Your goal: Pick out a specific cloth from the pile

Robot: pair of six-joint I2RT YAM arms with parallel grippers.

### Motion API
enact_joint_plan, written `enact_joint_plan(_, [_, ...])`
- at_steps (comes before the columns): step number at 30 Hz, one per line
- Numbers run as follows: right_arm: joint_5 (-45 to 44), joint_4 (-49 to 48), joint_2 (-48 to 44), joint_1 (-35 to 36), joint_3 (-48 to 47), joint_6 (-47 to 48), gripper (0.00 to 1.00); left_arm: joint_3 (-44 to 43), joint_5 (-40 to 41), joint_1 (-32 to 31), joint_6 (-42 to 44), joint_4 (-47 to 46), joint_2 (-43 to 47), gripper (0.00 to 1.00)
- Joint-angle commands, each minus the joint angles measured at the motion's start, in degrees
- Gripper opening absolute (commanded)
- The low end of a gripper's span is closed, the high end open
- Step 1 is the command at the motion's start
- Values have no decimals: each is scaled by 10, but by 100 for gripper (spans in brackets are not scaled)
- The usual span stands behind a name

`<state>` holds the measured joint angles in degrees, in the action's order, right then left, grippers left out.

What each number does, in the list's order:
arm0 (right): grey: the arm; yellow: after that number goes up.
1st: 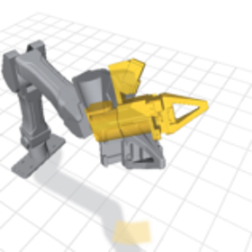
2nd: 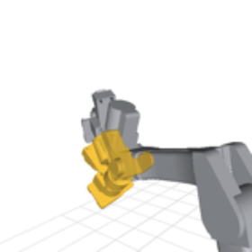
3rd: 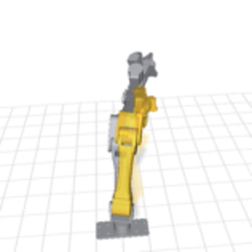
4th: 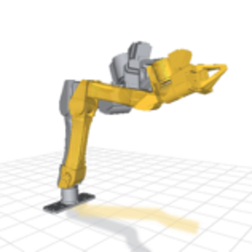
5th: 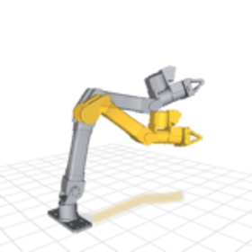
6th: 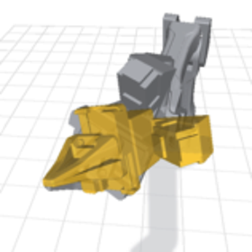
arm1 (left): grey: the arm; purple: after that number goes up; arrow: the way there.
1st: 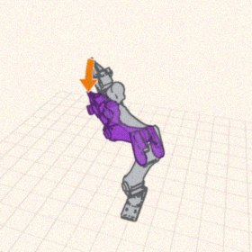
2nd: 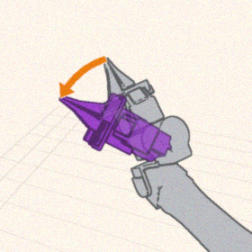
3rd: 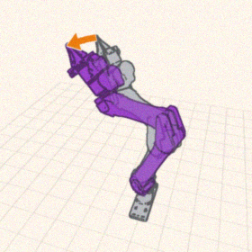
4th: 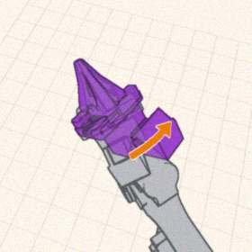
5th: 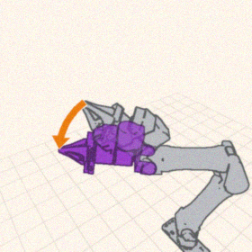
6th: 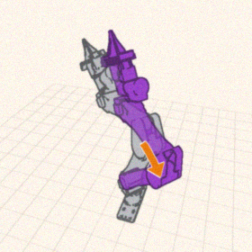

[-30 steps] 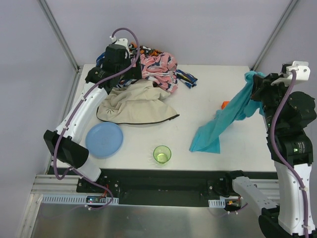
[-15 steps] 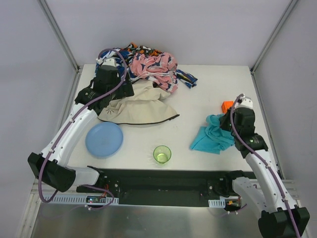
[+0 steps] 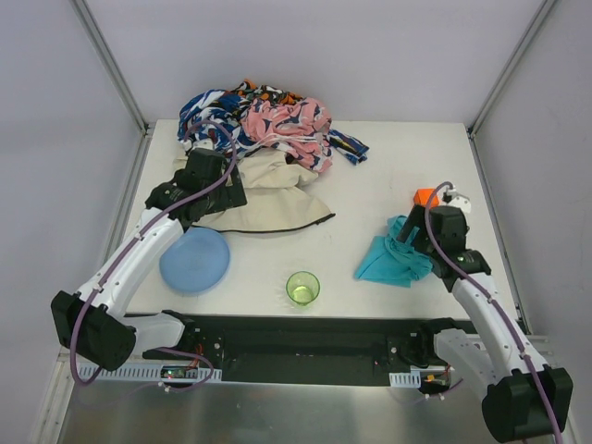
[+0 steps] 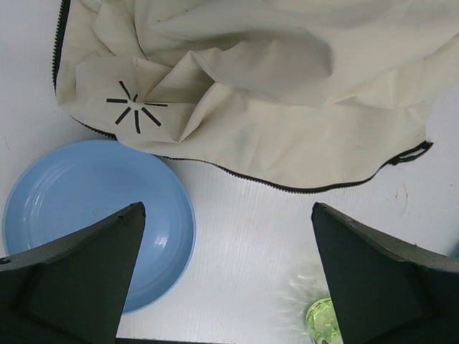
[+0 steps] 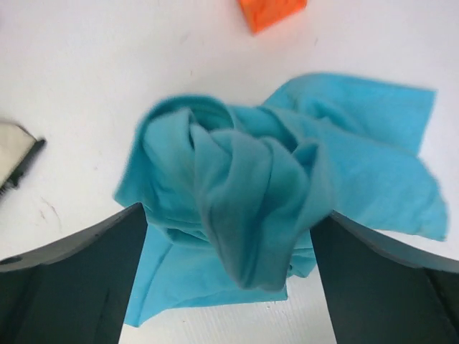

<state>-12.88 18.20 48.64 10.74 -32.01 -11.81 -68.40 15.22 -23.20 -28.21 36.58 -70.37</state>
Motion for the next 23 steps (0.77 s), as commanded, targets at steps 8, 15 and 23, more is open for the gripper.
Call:
enact_joint_plan(8, [-208,64,-35,-6,-214,60,96,31,-4,7,-30,-4,37,99])
enact_joint_plan(15, [-220,65,-6,-40,-218,93,96,54,9,24,-20,-17,87,99])
enact_joint_plan(23, [-195,6,-18,-41,-173,86,96,81,32,32,-16,-20,129,99])
